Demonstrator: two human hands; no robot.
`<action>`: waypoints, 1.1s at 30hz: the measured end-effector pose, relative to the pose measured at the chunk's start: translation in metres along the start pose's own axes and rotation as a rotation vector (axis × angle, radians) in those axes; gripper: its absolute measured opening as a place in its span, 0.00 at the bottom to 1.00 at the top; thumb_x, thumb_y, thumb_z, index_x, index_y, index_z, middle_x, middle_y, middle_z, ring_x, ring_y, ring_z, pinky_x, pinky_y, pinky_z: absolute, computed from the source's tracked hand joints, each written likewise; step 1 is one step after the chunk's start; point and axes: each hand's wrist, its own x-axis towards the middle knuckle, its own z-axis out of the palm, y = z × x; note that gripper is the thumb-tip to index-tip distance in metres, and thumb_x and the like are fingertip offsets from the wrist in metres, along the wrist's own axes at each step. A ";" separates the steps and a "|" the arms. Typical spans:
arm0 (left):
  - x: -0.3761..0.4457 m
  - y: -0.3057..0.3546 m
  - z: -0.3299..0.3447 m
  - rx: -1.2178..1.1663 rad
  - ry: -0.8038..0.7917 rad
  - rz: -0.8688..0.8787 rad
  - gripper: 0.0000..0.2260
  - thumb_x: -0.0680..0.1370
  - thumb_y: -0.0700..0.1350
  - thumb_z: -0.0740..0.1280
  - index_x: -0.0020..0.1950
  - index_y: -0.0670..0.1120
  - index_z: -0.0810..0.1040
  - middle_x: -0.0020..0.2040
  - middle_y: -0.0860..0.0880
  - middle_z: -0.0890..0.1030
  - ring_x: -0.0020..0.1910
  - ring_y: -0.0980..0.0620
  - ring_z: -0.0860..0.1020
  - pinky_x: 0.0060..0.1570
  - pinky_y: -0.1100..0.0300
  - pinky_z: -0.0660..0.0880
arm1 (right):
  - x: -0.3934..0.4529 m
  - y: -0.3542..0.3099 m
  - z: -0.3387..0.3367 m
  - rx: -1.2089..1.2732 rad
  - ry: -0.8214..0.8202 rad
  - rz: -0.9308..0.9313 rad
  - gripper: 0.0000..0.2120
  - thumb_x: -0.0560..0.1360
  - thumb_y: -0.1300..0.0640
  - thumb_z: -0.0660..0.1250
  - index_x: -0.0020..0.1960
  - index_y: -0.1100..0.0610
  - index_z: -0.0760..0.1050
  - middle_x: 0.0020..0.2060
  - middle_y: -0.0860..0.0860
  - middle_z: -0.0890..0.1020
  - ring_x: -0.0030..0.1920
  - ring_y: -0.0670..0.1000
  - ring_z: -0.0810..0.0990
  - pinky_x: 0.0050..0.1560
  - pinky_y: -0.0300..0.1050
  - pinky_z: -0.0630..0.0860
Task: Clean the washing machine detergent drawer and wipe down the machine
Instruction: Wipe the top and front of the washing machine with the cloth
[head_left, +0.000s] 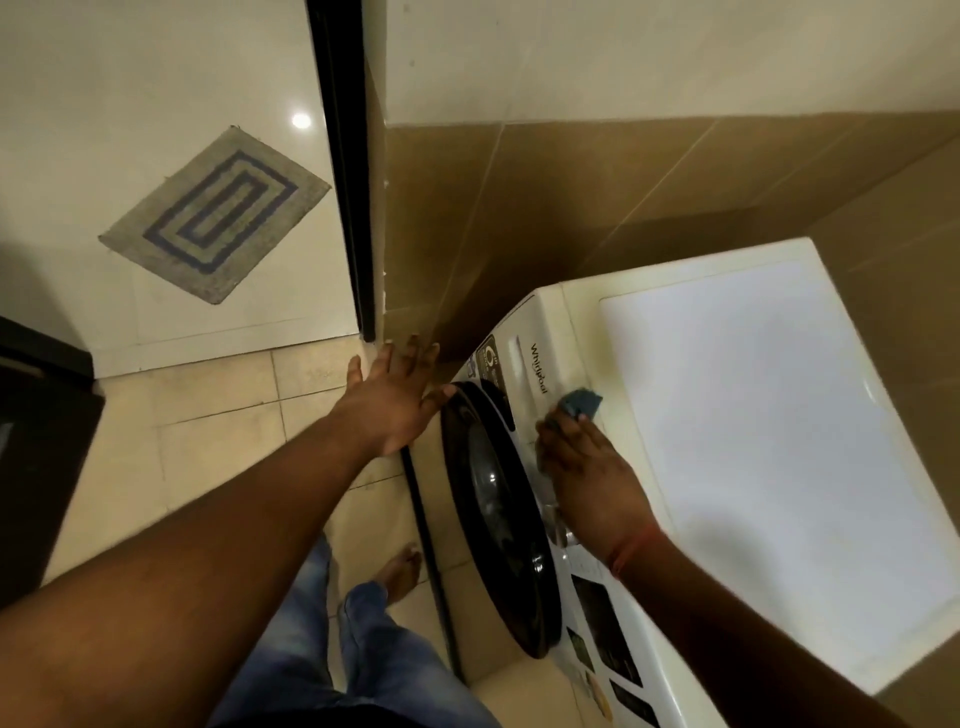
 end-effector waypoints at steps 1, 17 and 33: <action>-0.001 0.000 -0.004 0.011 0.009 0.004 0.31 0.79 0.66 0.40 0.80 0.55 0.40 0.80 0.50 0.40 0.79 0.45 0.40 0.74 0.36 0.43 | -0.002 0.001 0.001 0.000 -0.013 0.009 0.26 0.69 0.58 0.73 0.66 0.58 0.76 0.71 0.54 0.72 0.75 0.57 0.61 0.76 0.54 0.55; 0.036 0.071 -0.077 0.288 0.056 0.339 0.32 0.80 0.65 0.42 0.79 0.54 0.38 0.80 0.51 0.37 0.78 0.44 0.37 0.74 0.37 0.42 | 0.001 -0.023 0.005 0.219 0.159 0.319 0.35 0.71 0.57 0.72 0.75 0.55 0.63 0.76 0.53 0.62 0.77 0.57 0.55 0.74 0.56 0.55; 0.096 0.114 -0.116 0.612 -0.094 0.859 0.30 0.81 0.64 0.42 0.79 0.54 0.38 0.80 0.50 0.37 0.79 0.44 0.38 0.74 0.36 0.43 | 0.026 -0.042 0.017 0.262 0.170 0.691 0.38 0.76 0.68 0.65 0.79 0.48 0.53 0.79 0.50 0.51 0.78 0.58 0.52 0.74 0.54 0.62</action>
